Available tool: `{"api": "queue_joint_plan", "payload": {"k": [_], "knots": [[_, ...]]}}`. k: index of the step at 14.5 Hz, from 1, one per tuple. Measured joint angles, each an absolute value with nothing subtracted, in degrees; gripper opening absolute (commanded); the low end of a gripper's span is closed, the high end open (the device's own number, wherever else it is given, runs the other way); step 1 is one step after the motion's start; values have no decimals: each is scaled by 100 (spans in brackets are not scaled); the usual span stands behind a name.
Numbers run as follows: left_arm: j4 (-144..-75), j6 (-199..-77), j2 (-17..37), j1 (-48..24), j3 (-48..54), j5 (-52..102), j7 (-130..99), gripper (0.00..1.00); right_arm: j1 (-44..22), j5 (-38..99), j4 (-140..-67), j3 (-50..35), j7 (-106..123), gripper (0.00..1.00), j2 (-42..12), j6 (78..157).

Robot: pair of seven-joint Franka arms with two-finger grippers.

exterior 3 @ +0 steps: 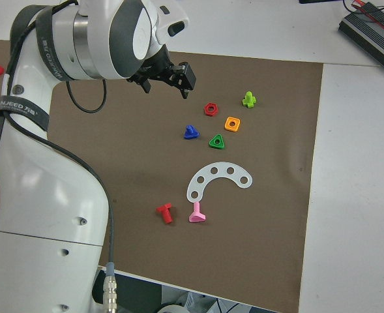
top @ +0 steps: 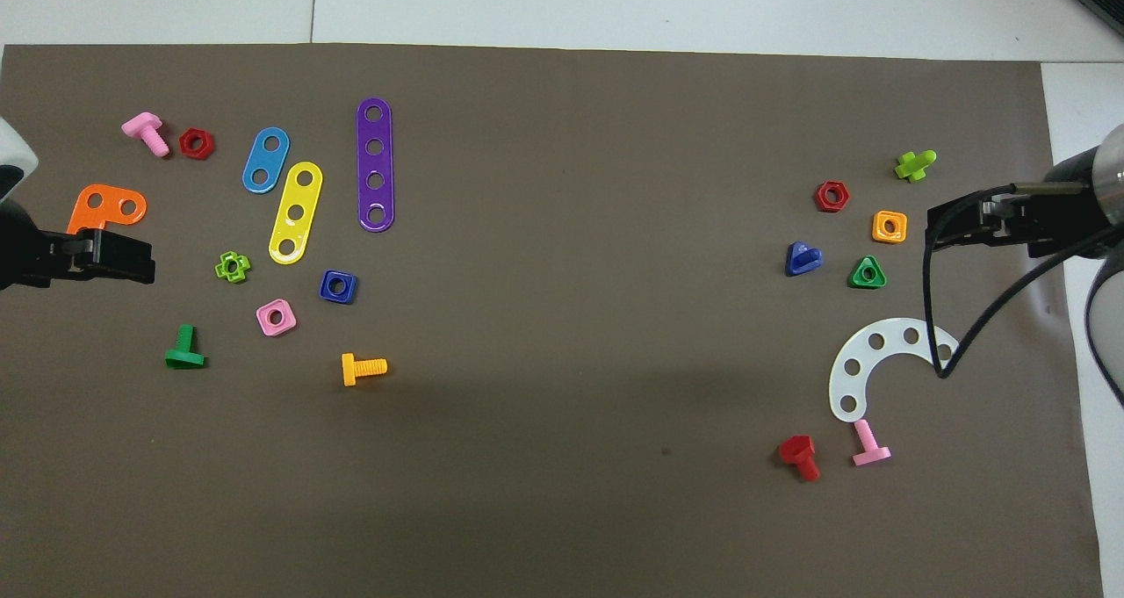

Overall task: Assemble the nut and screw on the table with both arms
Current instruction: 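Reach the left gripper to the dark blue square nut and grasp it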

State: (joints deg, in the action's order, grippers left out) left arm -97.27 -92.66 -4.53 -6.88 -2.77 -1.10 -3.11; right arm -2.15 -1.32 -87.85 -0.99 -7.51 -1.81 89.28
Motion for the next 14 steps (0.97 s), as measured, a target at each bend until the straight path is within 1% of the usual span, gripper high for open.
{"api": "queue_joint_plan", "payload": {"k": [3,5,9,12,14], "knots": [[-9774,-9325,-452,-683,-279,-45,-293,100,-214,-132,-8785,-98,-751,100,-181,8928],[-9979,-9605,-429,-685,-276,91,-293,99,-214,-132,-8785,-98,-751,100,-181,8925],[-10805,-10529,-219,-733,-228,176,-290,98,-200,-132,-8785,-92,-751,99,-174,8788],[-11440,-11369,-49,-998,-197,190,-314,98,-199,-132,-8785,-94,-751,92,-169,8834],[-11851,-11874,0,-1212,-184,192,-484,98,-201,-132,-8794,-94,-751,91,-169,8946]]}}
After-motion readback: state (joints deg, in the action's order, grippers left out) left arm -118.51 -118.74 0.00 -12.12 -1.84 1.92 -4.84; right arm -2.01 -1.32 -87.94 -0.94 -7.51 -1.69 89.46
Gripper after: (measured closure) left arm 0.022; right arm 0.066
